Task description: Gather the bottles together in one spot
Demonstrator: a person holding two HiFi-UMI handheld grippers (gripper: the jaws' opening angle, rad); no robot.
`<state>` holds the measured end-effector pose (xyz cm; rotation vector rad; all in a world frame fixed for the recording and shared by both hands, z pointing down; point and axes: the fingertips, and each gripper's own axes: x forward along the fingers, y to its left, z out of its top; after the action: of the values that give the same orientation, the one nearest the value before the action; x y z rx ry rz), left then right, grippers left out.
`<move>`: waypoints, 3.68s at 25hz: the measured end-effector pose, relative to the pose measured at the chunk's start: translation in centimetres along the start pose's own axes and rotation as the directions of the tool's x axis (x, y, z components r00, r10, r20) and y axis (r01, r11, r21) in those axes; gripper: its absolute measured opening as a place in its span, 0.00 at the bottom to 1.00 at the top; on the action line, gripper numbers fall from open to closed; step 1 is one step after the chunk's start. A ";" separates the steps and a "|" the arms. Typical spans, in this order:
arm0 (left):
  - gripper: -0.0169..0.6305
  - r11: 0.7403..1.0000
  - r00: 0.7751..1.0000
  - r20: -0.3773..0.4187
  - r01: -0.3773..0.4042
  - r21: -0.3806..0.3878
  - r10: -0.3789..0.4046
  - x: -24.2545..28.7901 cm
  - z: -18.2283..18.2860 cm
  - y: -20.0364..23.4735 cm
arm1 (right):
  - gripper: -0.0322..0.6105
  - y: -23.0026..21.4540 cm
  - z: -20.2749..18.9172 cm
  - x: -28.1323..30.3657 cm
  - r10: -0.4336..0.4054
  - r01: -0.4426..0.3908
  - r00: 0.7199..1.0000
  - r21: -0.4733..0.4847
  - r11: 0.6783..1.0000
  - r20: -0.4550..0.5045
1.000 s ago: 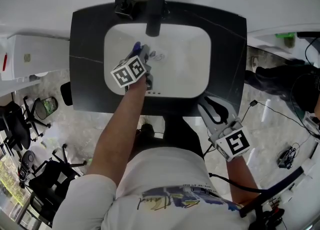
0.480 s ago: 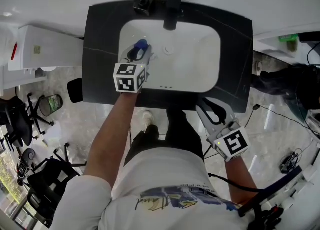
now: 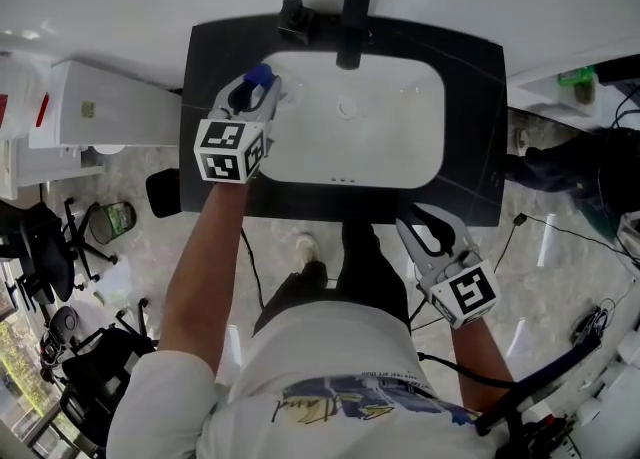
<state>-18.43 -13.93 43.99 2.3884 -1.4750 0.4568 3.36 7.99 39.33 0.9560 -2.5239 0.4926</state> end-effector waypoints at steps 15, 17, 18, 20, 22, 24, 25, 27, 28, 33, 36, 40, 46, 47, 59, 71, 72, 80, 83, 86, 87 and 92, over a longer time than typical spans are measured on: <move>0.21 0.991 0.993 0.021 -0.119 0.060 0.118 5.0 4.8 8.6 | 0.20 -3.3 0.0 -0.2 -0.038 0.038 0.999 0.022 0.999 -0.029; 0.21 0.989 0.991 0.023 -0.135 0.057 0.134 5.9 5.1 9.3 | 0.20 -4.0 -0.1 -0.1 -0.038 0.039 0.999 0.023 0.999 -0.037; 0.21 0.988 0.990 0.022 -0.142 0.057 0.141 6.3 5.2 9.7 | 0.20 -4.4 -0.1 -0.1 -0.037 0.038 0.998 0.024 0.999 -0.041; 0.21 0.986 0.988 0.018 -0.155 0.061 0.154 7.0 5.3 10.3 | 0.20 -5.0 -0.1 0.1 -0.035 0.036 0.998 0.026 0.999 -0.047; 0.21 0.984 0.986 0.018 -0.165 0.064 0.164 7.7 5.5 10.8 | 0.20 -5.7 0.0 0.3 -0.033 0.034 0.998 0.028 0.999 -0.051; 0.21 0.983 0.985 0.022 -0.172 0.063 0.171 8.3 5.8 11.2 | 0.20 -6.4 0.0 0.6 -0.029 0.031 0.998 0.028 0.999 -0.056; 0.21 0.983 0.985 0.023 -0.175 0.063 0.174 8.5 5.9 11.3 | 0.20 -6.7 0.0 0.7 -0.026 0.028 0.998 0.028 0.999 -0.059; 0.21 0.982 0.984 0.026 -0.179 0.062 0.177 8.7 6.0 11.4 | 0.20 -7.1 0.1 0.9 -0.019 0.021 0.998 0.029 0.999 -0.063; 0.21 0.982 0.984 0.028 -0.180 0.060 0.178 8.8 6.1 11.5 | 0.20 -7.3 0.1 1.0 -0.016 0.018 0.998 0.029 0.999 -0.064; 0.22 0.981 0.983 0.037 -0.184 0.067 0.182 8.8 6.1 11.4 | 0.20 -7.9 0.4 1.6 0.000 0.001 0.998 0.028 1.000 -0.062; 0.23 0.981 0.983 0.041 -0.184 0.066 0.181 8.8 5.9 11.2 | 0.20 -8.2 0.6 1.9 0.011 -0.010 0.998 0.025 1.000 -0.056; 0.32 0.981 0.983 0.031 -0.183 0.069 0.181 9.1 5.4 11.0 | 0.20 -8.7 0.6 2.0 0.017 -0.016 0.998 0.025 1.000 -0.061; 0.42 0.976 0.978 0.028 -0.208 0.063 0.206 8.9 5.2 11.4 | 0.20 -9.0 0.6 2.0 0.021 -0.019 0.998 0.020 1.000 -0.061; 0.42 0.975 0.977 0.027 -0.212 0.062 0.210 8.8 5.2 11.5 | 0.20 -9.0 0.7 2.1 0.023 -0.022 0.998 0.019 1.000 -0.059; 0.45 0.975 0.975 0.012 -0.221 0.036 0.221 3.4 3.8 10.8 | 0.20 -7.1 1.1 3.1 0.038 -0.038 0.999 -0.008 0.999 -0.038; 0.27 0.998 0.998 0.026 -0.066 0.014 0.065 -6.2 1.9 4.6 | 0.20 -1.2 0.9 2.2 0.013 -0.015 1.000 -0.063 0.998 -0.029; 0.25 0.999 0.999 0.022 -0.044 0.028 0.044 -7.1 1.5 3.8 | 0.20 -0.6 0.8 2.1 0.009 -0.011 1.000 -0.070 0.998 -0.029; 0.03 0.994 0.998 -0.001 0.066 0.092 -0.066 -15.2 -0.6 -1.7 | 0.11 3.5 0.9 0.9 -0.038 0.038 0.999 -0.115 0.993 0.002; 0.03 0.987 0.992 -0.007 0.126 0.102 -0.126 -17.4 -0.9 -4.0 | 0.05 4.9 1.1 0.2 -0.059 0.060 0.998 -0.125 0.990 0.017; 0.03 0.977 0.980 -0.016 0.198 0.081 -0.197 -19.5 -1.4 -6.5 | 0.05 6.1 0.9 -0.3 -0.079 0.081 0.997 -0.123 0.989 0.021; 0.03 0.972 0.974 -0.019 0.224 0.067 -0.224 -20.2 -1.6 -7.5 | 0.05 6.5 0.9 -0.5 -0.084 0.085 0.996 -0.123 0.989 0.018; 0.03 0.943 0.943 -0.024 0.331 0.033 -0.331 -23.2 -2.4 -11.8 | 0.05 8.0 1.3 -1.6 -0.098 0.102 0.995 -0.139 0.985 0.031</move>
<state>-17.91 10.86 35.55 2.5852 -1.0323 0.4240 -1.37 13.94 36.00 1.0346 -2.4798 0.2712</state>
